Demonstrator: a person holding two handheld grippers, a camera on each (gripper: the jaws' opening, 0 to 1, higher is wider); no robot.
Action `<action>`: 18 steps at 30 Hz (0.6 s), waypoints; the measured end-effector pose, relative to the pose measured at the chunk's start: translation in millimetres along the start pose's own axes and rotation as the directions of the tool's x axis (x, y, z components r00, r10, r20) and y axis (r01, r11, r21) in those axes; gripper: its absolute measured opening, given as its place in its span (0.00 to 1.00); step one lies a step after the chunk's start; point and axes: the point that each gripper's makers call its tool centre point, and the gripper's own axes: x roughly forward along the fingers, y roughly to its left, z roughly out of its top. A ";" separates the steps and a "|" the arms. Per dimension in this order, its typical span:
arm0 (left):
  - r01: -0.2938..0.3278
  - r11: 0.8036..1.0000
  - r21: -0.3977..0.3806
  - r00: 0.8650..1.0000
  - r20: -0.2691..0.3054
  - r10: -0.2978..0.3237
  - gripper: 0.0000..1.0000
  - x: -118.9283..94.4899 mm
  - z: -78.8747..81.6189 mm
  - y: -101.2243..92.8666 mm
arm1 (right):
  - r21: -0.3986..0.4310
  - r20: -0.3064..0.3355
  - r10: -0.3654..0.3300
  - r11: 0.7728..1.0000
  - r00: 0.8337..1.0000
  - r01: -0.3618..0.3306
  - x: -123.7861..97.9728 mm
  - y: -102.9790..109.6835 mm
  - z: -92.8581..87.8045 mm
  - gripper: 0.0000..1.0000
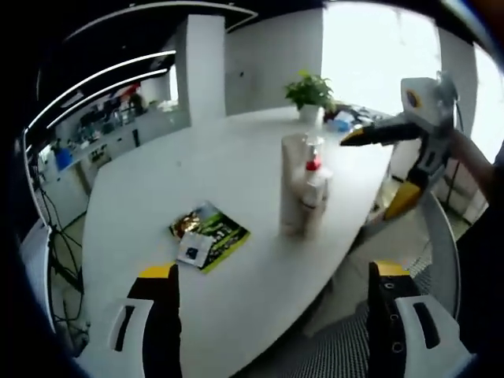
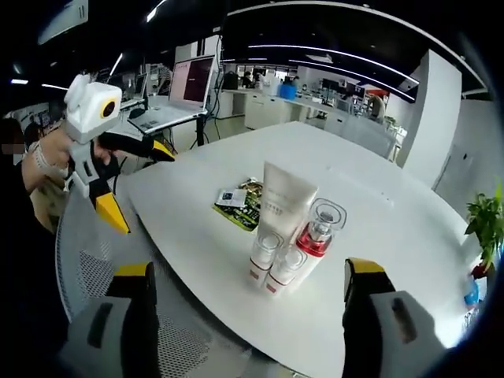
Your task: Arrange the skincare products in the storage area until every visible bottle or jar stands upright without overlapping.
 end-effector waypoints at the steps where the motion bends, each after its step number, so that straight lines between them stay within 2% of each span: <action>1: 0.000 1.000 0.000 1.000 0.001 0.000 0.97 -0.5 -0.4 2.5 | 0.001 -0.003 0.004 1.000 1.000 -0.004 0.4 1.8 1.3 0.99; 11: 0.026 1.000 0.015 1.000 -0.001 -0.026 0.96 1.2 -3.8 22.6 | -0.002 -0.008 -0.042 0.999 0.999 0.042 5.1 -0.9 14.9 0.99; 13: 0.041 0.998 0.042 0.999 0.005 -0.042 0.87 3.9 -2.0 29.3 | 0.007 -0.015 -0.058 0.998 0.998 0.058 5.8 -1.3 17.5 0.99; 14: 0.072 0.995 0.069 0.997 0.004 -0.072 0.82 6.0 -0.4 29.9 | 0.004 -0.019 -0.063 0.998 0.998 0.064 5.7 -1.1 19.1 0.99; 15: 0.066 0.994 0.088 0.997 0.024 -0.069 0.78 7.2 4.4 32.5 | 0.007 -0.019 -0.066 0.998 0.998 0.066 5.7 -1.4 19.6 0.99; 16: 0.063 0.991 0.122 0.994 0.080 -0.073 0.72 9.6 15.8 36.2 | 0.012 -0.015 -0.077 0.997 0.997 0.077 6.0 -2.5 22.5 0.99; 18: 0.095 0.989 0.114 0.990 0.094 -0.106 0.58 11.6 20.7 38.7 | 0.015 -0.016 -0.091 0.996 0.996 0.092 7.1 -3.9 26.1 0.99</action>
